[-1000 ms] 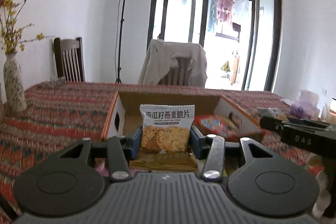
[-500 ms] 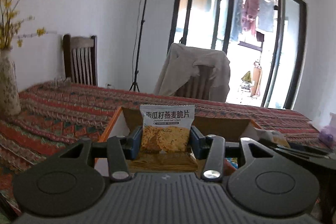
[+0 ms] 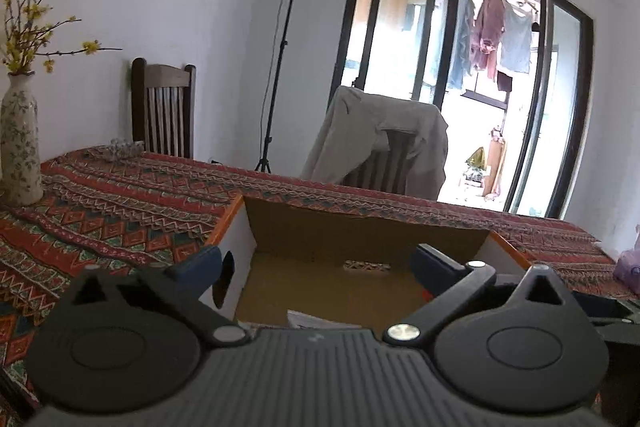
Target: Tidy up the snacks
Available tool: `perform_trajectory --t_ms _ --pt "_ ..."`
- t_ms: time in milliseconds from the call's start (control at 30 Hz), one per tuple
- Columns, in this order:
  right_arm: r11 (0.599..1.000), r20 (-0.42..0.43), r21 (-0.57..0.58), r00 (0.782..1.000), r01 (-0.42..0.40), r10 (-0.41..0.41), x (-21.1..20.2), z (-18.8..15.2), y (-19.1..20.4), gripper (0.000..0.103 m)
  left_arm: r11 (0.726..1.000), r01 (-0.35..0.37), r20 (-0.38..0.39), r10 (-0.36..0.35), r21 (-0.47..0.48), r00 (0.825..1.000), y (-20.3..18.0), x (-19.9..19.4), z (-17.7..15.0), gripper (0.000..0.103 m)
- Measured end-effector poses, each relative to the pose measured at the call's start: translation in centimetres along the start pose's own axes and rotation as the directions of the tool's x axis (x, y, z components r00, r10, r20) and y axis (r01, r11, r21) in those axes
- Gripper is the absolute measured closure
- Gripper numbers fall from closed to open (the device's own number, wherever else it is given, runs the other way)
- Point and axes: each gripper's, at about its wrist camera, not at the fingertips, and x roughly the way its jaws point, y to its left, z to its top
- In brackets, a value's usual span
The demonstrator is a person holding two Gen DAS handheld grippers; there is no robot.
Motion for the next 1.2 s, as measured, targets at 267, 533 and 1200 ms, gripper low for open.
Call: perform_trajectory --t_ms 267,533,1200 --pt "1.000 0.023 0.014 1.000 0.000 0.000 -0.8 0.3 -0.5 0.000 0.999 -0.018 0.003 0.018 -0.051 1.000 0.3 -1.4 1.1 0.000" --pt "1.000 0.083 -0.010 0.997 0.003 -0.002 -6.3 2.1 0.2 0.000 0.999 0.032 0.020 -0.032 -0.016 0.999 0.6 -6.1 2.2 0.000" --pt "0.999 -0.055 -0.053 0.998 -0.013 0.010 -14.3 -4.5 -0.2 0.000 0.996 0.080 -0.130 -0.075 0.033 0.989 5.2 -13.0 -4.8 0.000"
